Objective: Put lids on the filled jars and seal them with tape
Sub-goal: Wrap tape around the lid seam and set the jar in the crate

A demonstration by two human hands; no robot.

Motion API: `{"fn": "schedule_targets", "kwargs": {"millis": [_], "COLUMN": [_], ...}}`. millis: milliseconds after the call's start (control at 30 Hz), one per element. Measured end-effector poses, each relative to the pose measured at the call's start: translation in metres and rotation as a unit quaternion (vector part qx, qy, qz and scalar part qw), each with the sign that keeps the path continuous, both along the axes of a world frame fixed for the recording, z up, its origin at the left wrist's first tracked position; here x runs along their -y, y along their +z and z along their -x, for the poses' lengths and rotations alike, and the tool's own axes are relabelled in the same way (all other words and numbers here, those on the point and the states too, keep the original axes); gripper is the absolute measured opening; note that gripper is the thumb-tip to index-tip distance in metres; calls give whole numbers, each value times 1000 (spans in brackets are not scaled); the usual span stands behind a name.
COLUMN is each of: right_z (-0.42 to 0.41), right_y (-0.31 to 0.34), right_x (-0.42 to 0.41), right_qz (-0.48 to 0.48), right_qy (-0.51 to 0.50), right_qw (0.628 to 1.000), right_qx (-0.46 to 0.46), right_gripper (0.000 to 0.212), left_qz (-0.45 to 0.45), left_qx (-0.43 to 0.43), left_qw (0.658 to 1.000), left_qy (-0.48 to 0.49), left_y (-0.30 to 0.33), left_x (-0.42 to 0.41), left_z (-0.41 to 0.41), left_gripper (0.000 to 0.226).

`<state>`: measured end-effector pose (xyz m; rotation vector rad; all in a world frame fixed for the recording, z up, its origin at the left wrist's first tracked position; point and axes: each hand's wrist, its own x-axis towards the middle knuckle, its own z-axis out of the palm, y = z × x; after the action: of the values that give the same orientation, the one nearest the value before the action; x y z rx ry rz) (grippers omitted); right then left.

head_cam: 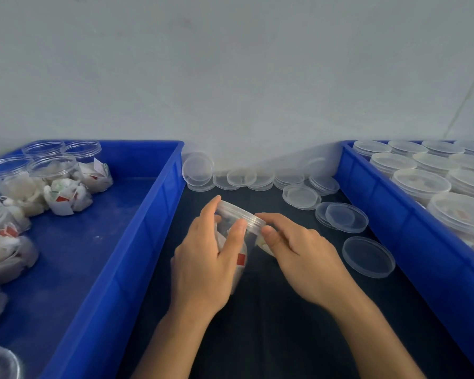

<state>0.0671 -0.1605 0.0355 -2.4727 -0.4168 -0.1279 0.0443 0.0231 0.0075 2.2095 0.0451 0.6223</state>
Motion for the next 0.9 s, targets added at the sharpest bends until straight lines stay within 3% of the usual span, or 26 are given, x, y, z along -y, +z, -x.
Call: {"fn": "schedule_targets", "kwargs": {"millis": [233,533,633,767,900], "right_z": [-4,0,2,5,10], "right_y": [-6,-5,-2,0,-1], "right_x": [-6,-11,-12,-12,-18], "right_qz": [-7,-29,-29,-9,44], "right_qy": [-16,-36,-41,-61,-72], "right_qw": [1000,998,998,997,994], "right_qx": [20,29,32,49,66], "right_gripper": [39,29,33,35,43], "left_qz": [92,154,119,-63,-99], "left_qx": [-14,-54,-54,12,-46], "left_qw": [995,984,990,997,993], "left_qy": [-39,-77,-53,32,34], "left_y": [1,1,3,8,11], "left_x": [-9,-19,-14,-5,-3], "left_z": [-2,-5,-3,3,3], "left_gripper": [79,52,62,75,78]}}
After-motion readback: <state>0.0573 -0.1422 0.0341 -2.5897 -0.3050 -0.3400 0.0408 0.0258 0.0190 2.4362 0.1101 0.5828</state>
